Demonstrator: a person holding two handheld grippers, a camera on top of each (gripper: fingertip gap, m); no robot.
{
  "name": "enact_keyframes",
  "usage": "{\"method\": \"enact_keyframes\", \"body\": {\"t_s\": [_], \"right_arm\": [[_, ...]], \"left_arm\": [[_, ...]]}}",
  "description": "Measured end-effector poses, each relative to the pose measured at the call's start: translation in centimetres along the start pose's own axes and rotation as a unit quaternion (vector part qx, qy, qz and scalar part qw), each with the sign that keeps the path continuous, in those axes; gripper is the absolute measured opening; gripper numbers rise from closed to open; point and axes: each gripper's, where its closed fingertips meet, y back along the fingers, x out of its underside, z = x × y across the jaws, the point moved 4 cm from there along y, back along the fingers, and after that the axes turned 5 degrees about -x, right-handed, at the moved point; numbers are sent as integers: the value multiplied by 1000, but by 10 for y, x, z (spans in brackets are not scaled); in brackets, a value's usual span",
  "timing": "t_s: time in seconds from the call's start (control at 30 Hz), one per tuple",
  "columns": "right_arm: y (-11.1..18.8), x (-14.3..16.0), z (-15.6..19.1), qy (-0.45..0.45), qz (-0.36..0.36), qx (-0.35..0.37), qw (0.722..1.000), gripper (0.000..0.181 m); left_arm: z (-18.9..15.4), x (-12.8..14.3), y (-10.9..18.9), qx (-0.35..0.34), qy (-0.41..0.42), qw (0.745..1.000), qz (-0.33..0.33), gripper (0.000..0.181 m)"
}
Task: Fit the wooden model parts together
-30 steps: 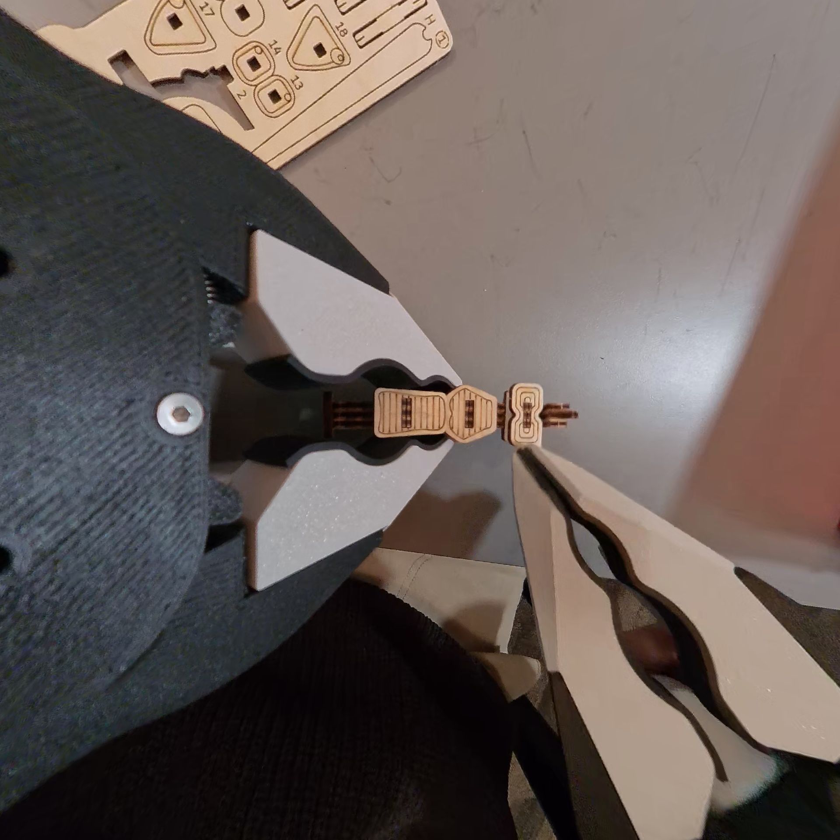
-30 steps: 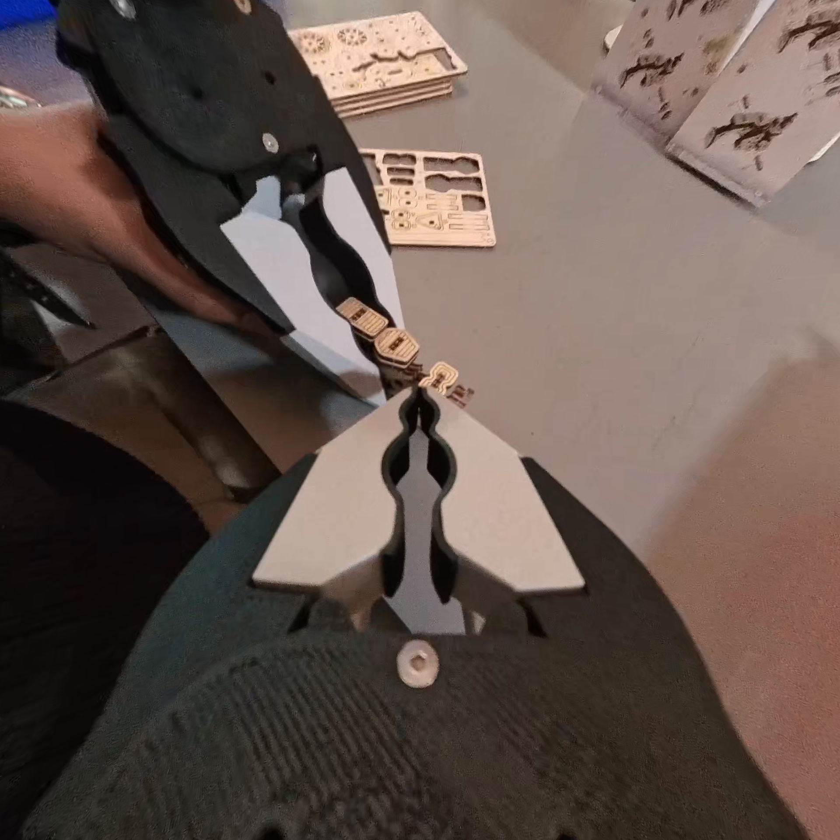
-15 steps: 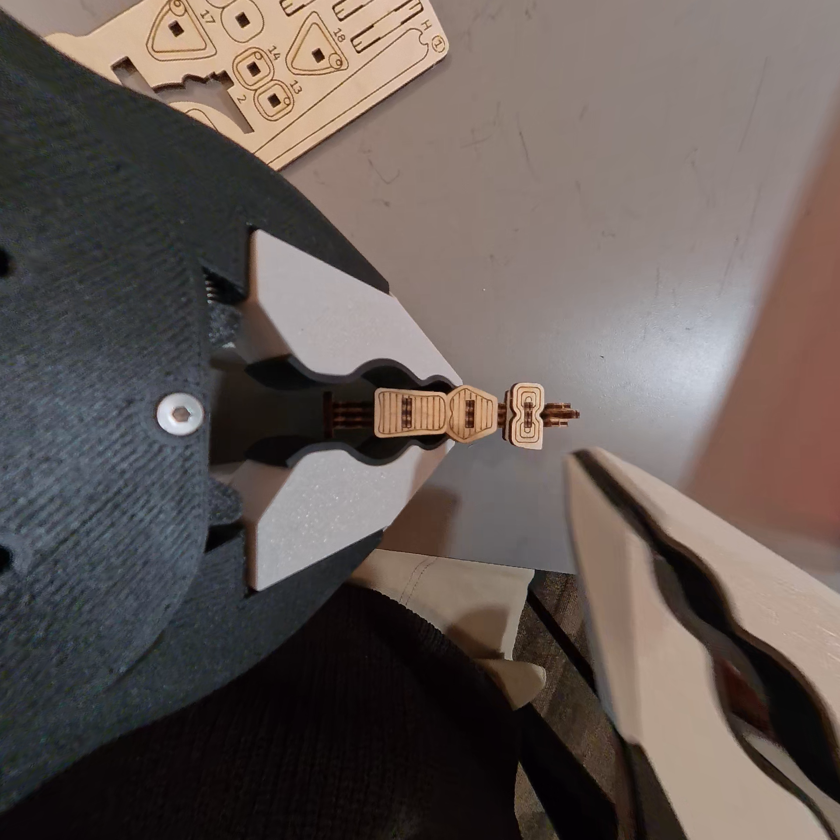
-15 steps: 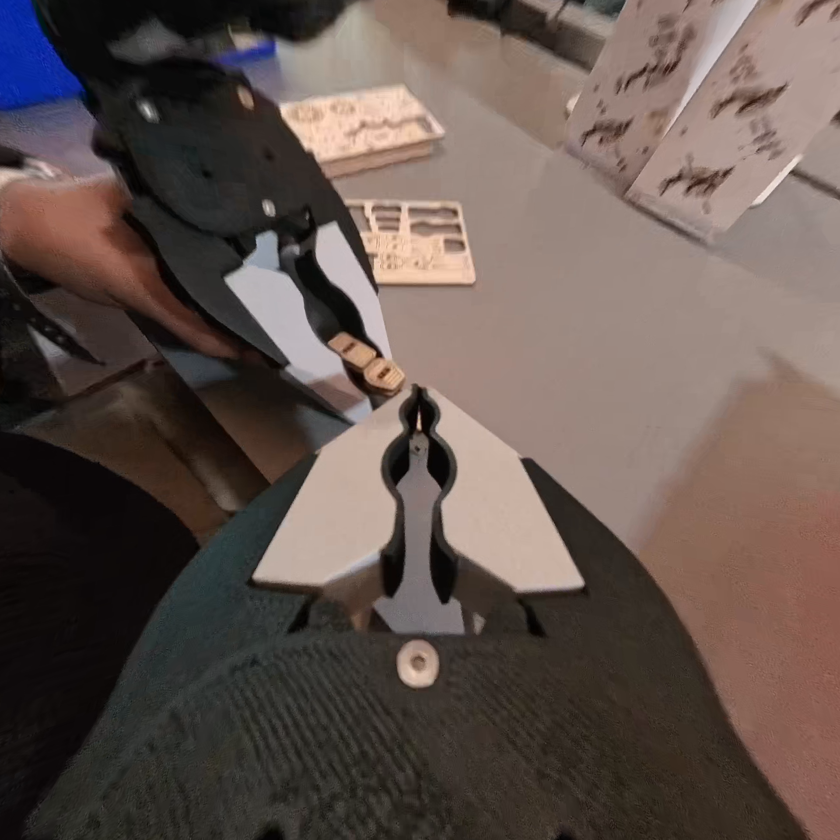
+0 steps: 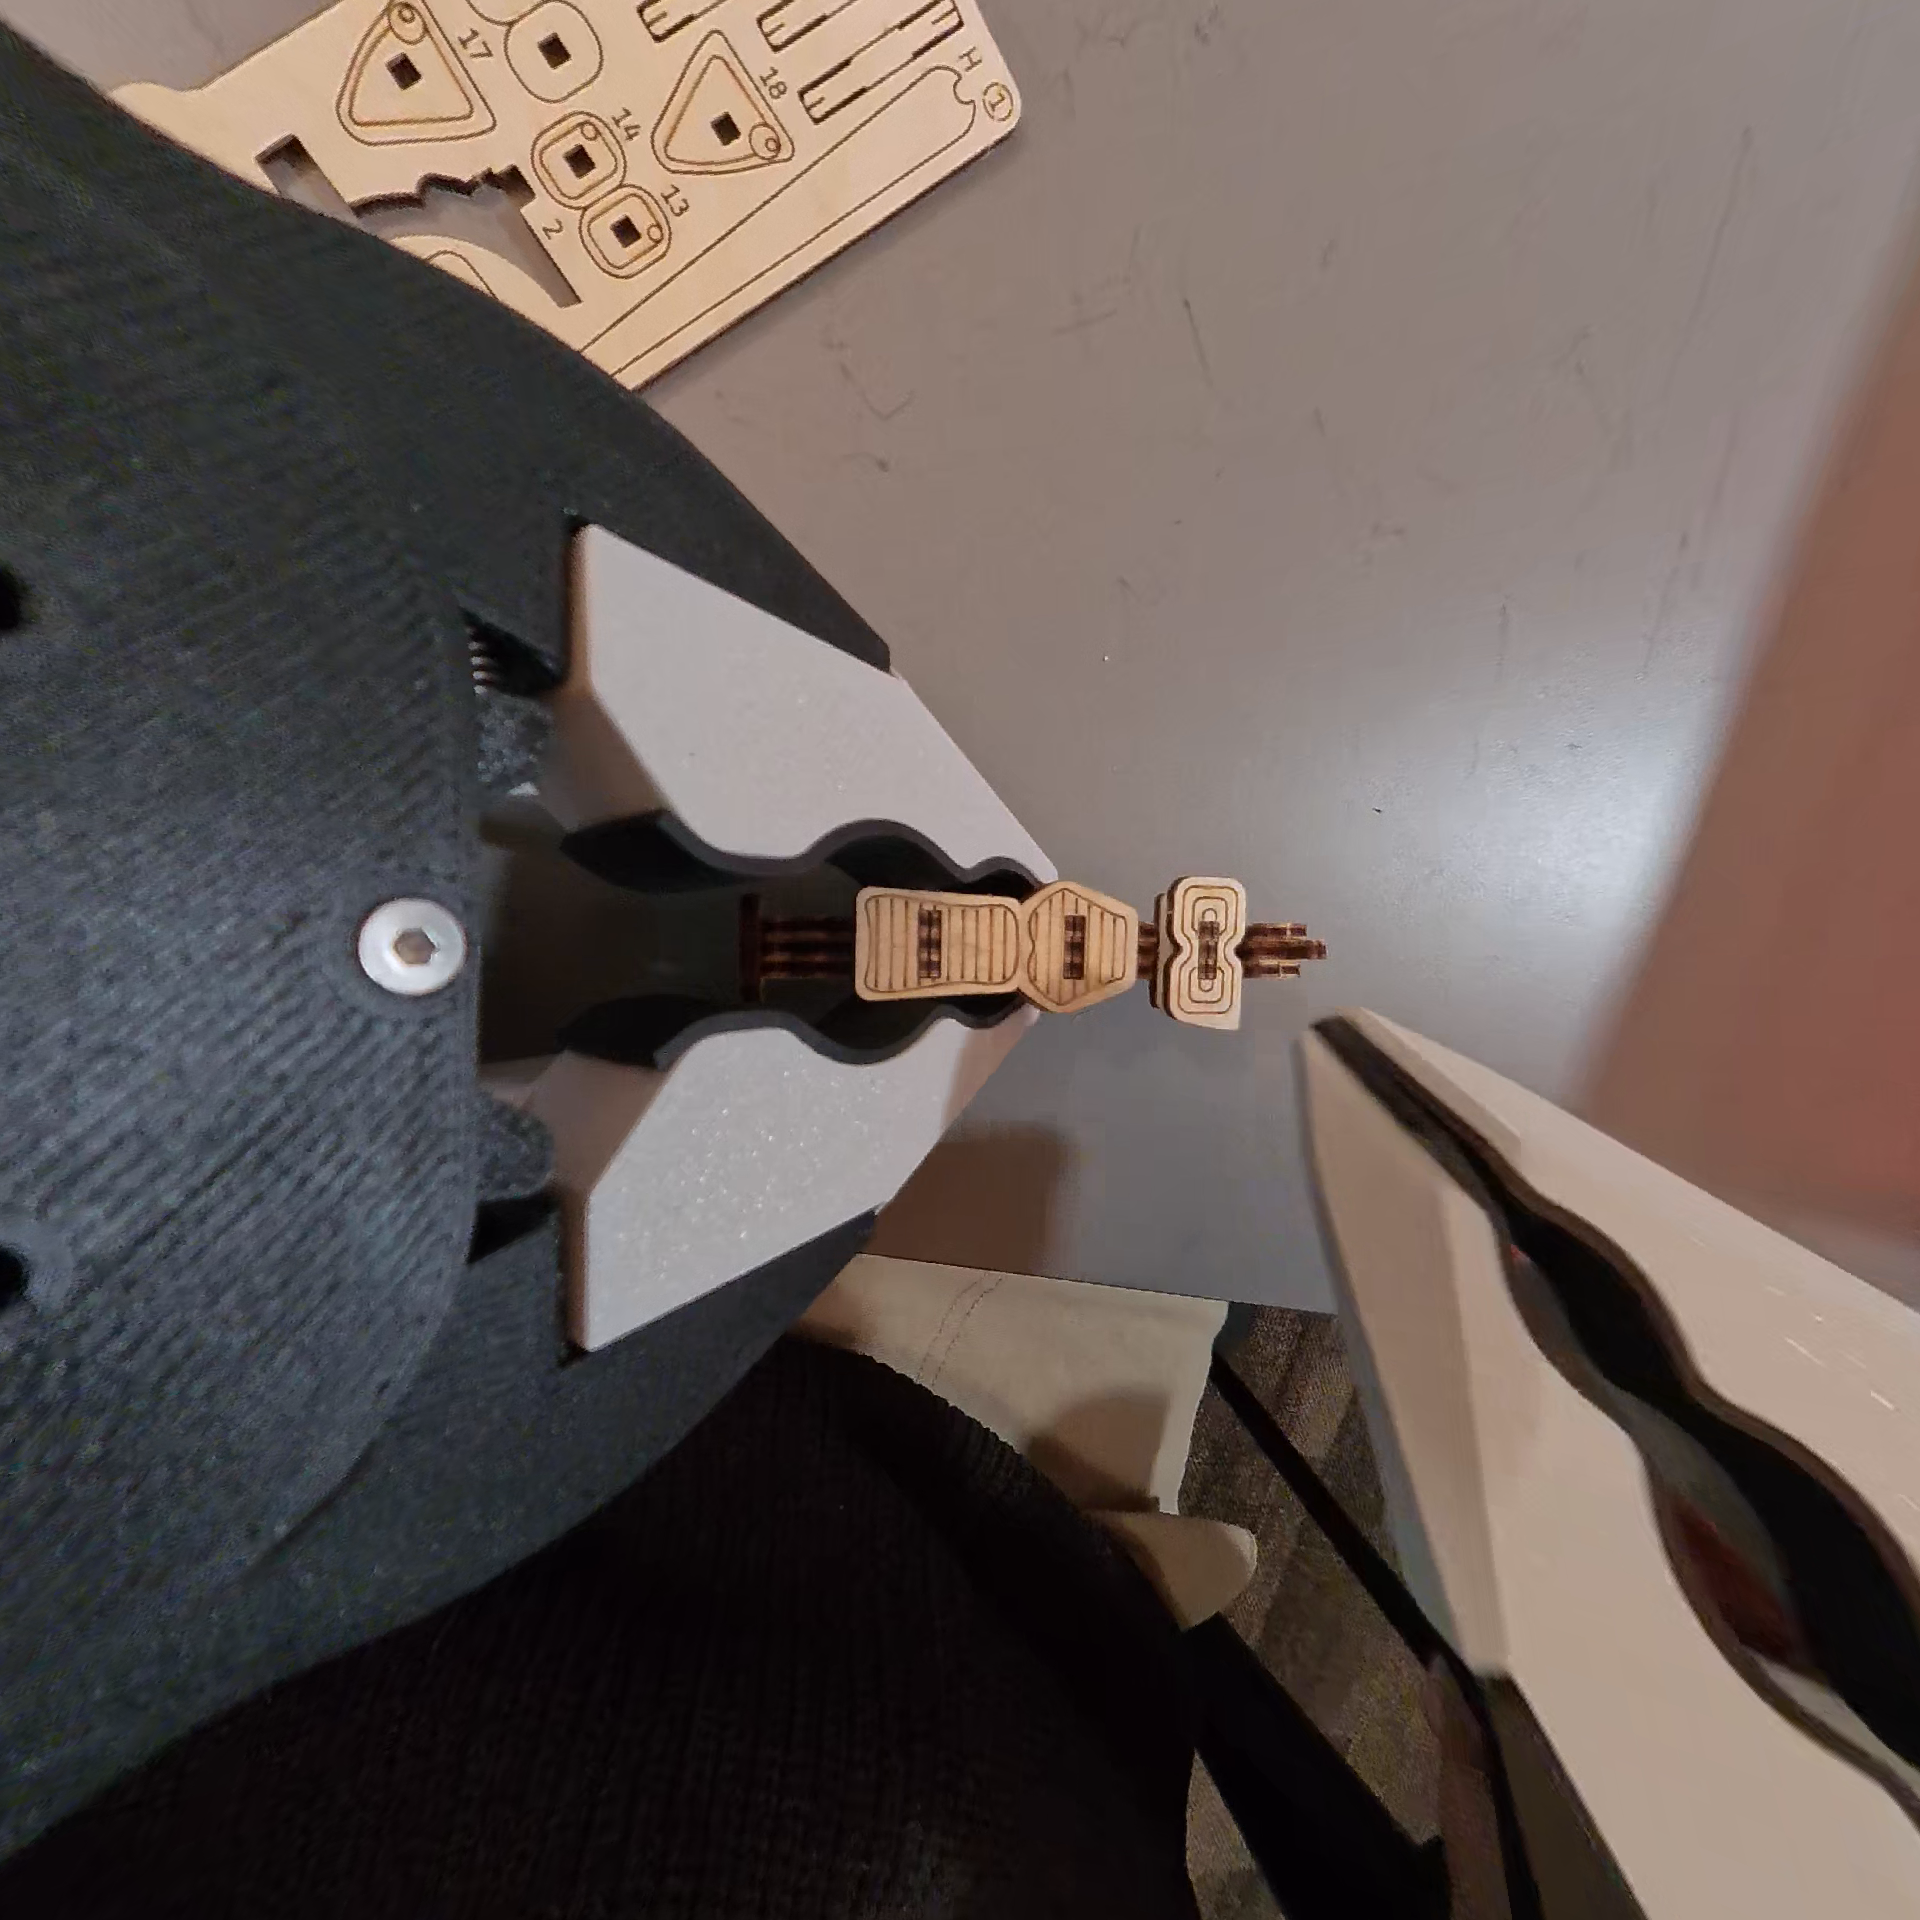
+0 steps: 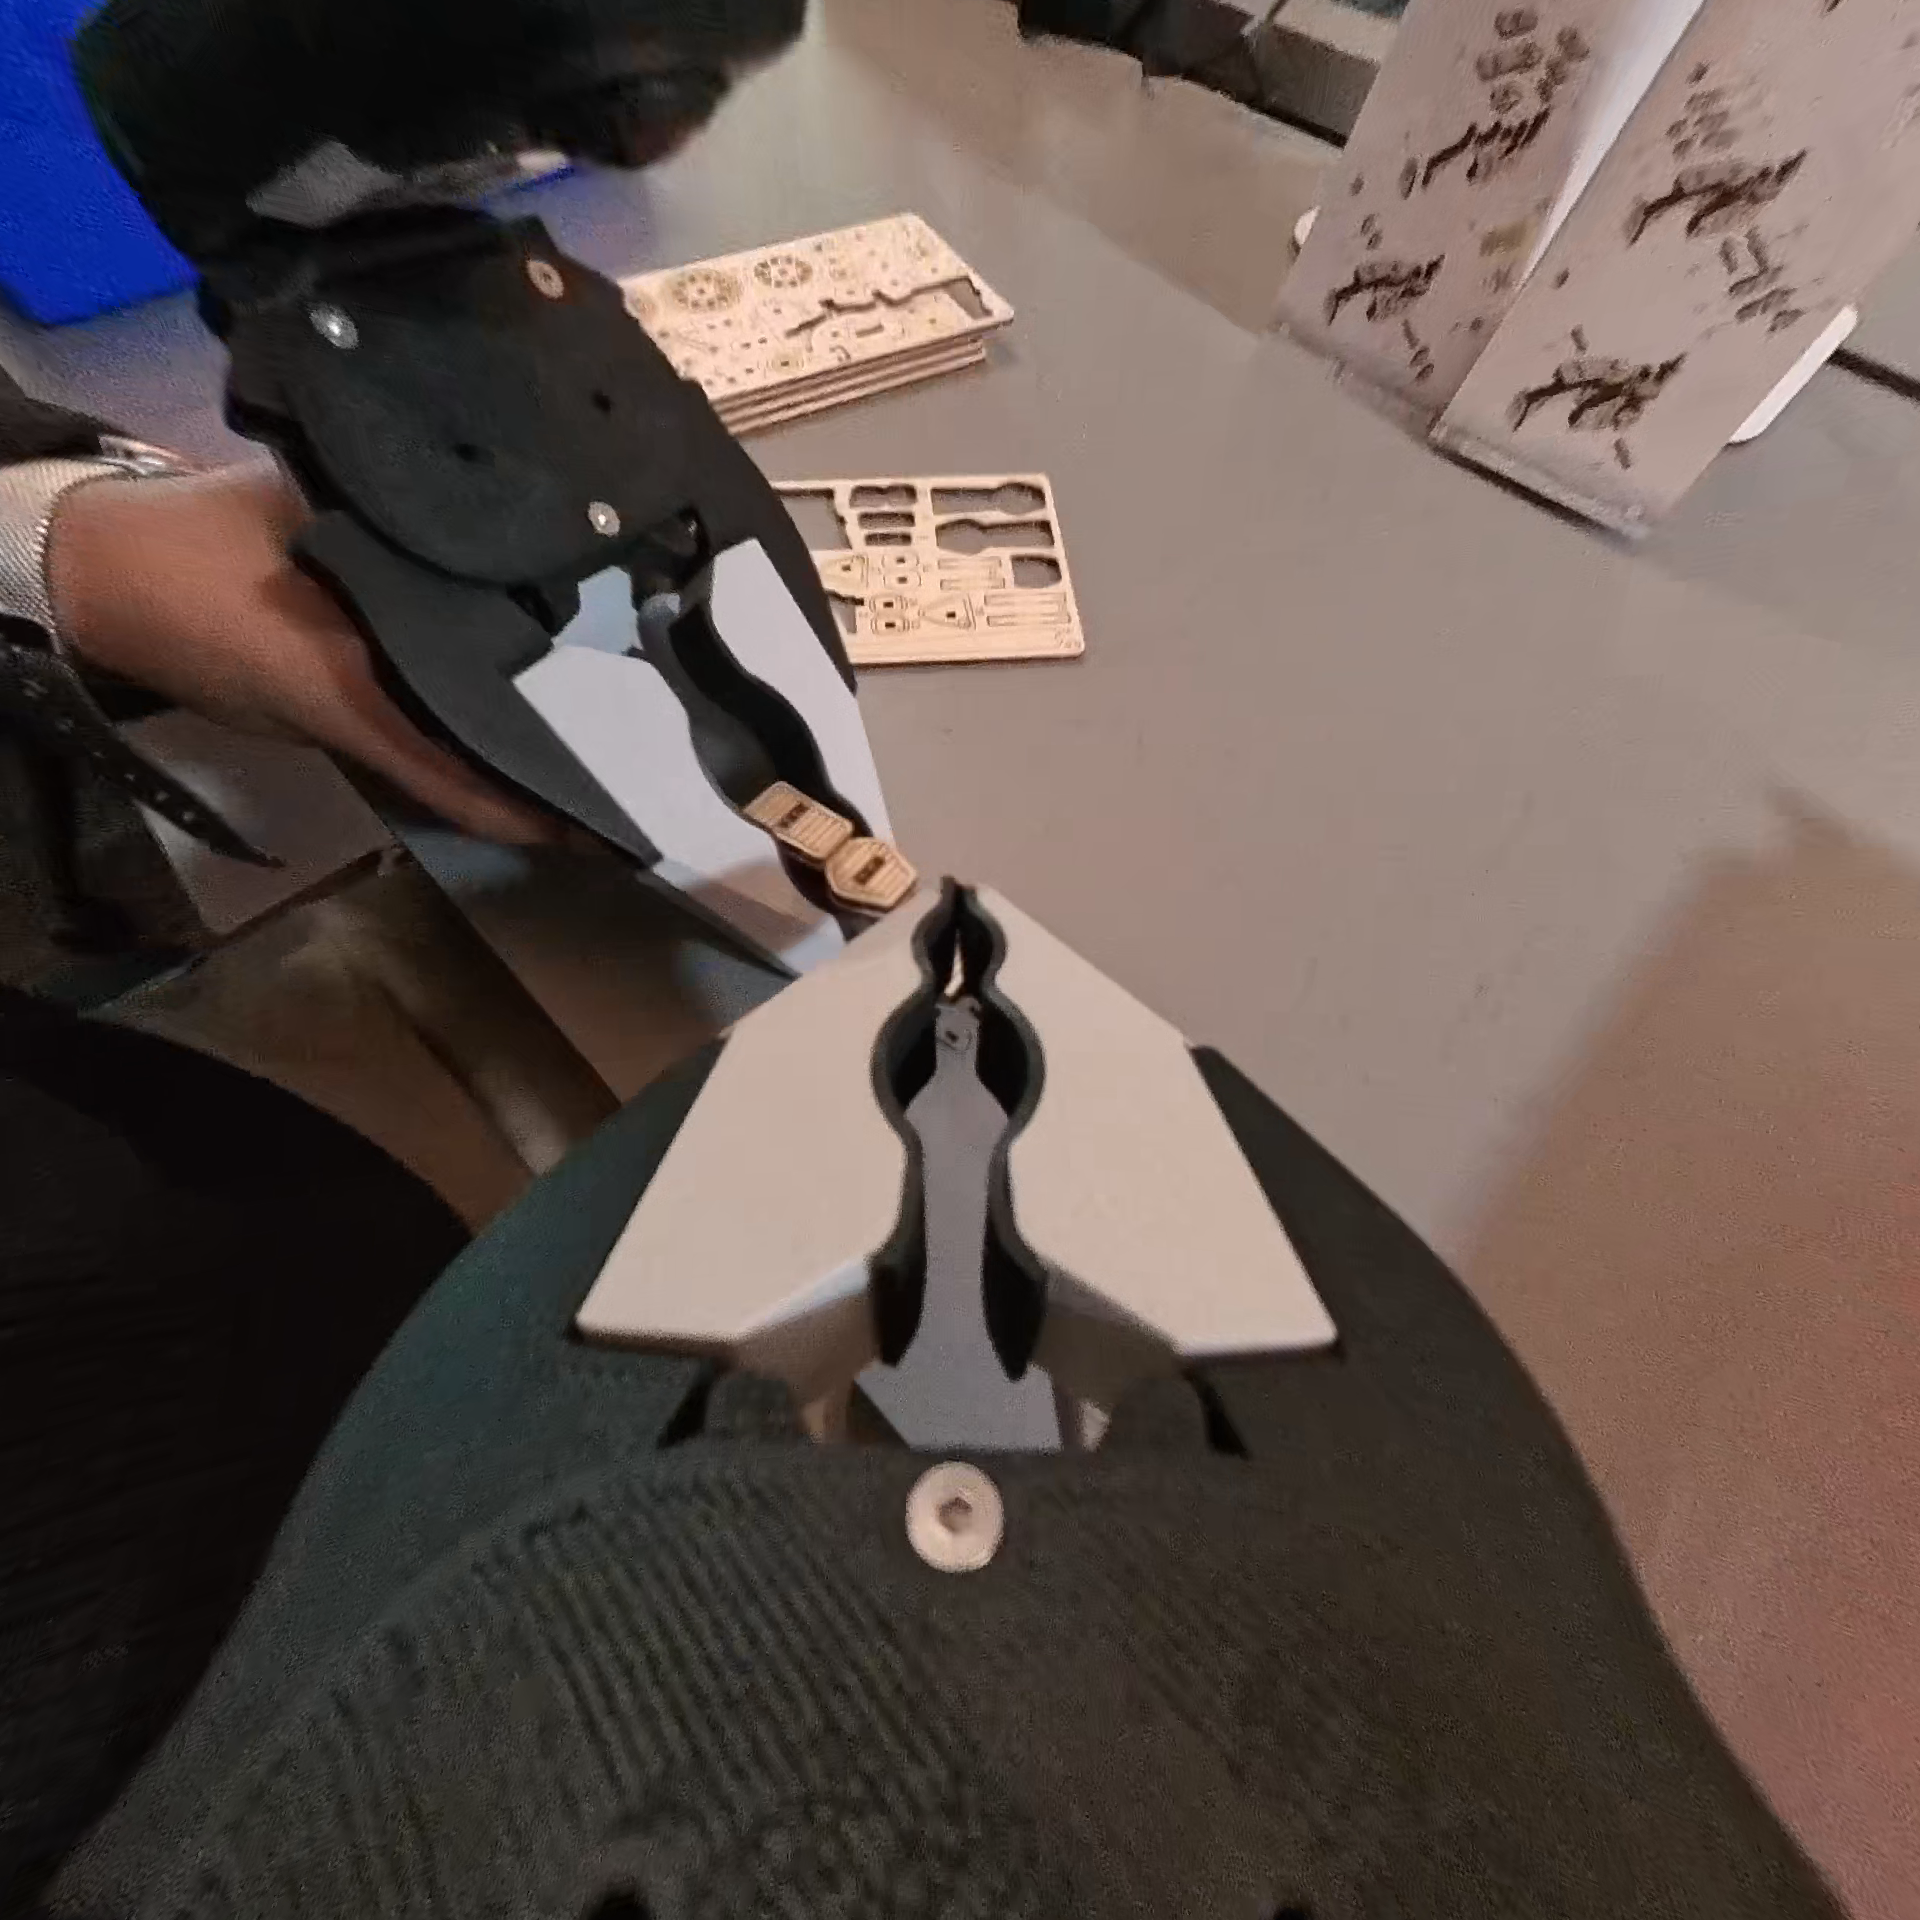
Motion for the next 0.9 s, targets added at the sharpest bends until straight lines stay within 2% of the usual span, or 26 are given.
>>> {"method": "enact_keyframes", "body": {"t_s": [0.07,0.1,0.2,0.33,0.37,0.43,0.5,0.67,0.73,0.8,0.9], "right_arm": [[-1,-1,3,10,-4,0,1000,0],[-7,9,4,5,28,-4,1000,0],[-10,15,2,-40,47,-32,998,0],[2,-8,3,-4,-23,-11,1000,0],[0,-6,4,4,-14,-7,1000,0],[-12,17,3,-22,48,-17,998,0],[-8,14,-1,-50,39,-33,997,0],[3,-7,1,1,-25,-1,1000,0],[-9,14,-1,-13,37,0,999,0],[-9,16,-3,-49,53,-22,997,0],[3,-4,-3,-16,-11,-3,1000,0]], "left_arm": [[0,0,0,1,1,1000,0,14],[0,0,0,1,1,1000,0,14],[0,0,0,1,-1,1000,1,14],[0,0,0,0,-2,1000,1,14],[0,0,0,0,-2,1000,1,14],[0,-1,0,0,0,1000,-2,14],[-1,0,0,1,-3,1000,2,14],[-1,1,-1,2,-3,1000,1,14],[-1,1,-1,2,-3,1000,1,15],[-1,0,-1,2,-3,1000,2,13],[-2,1,-1,1,-4,1000,2,14]]}}
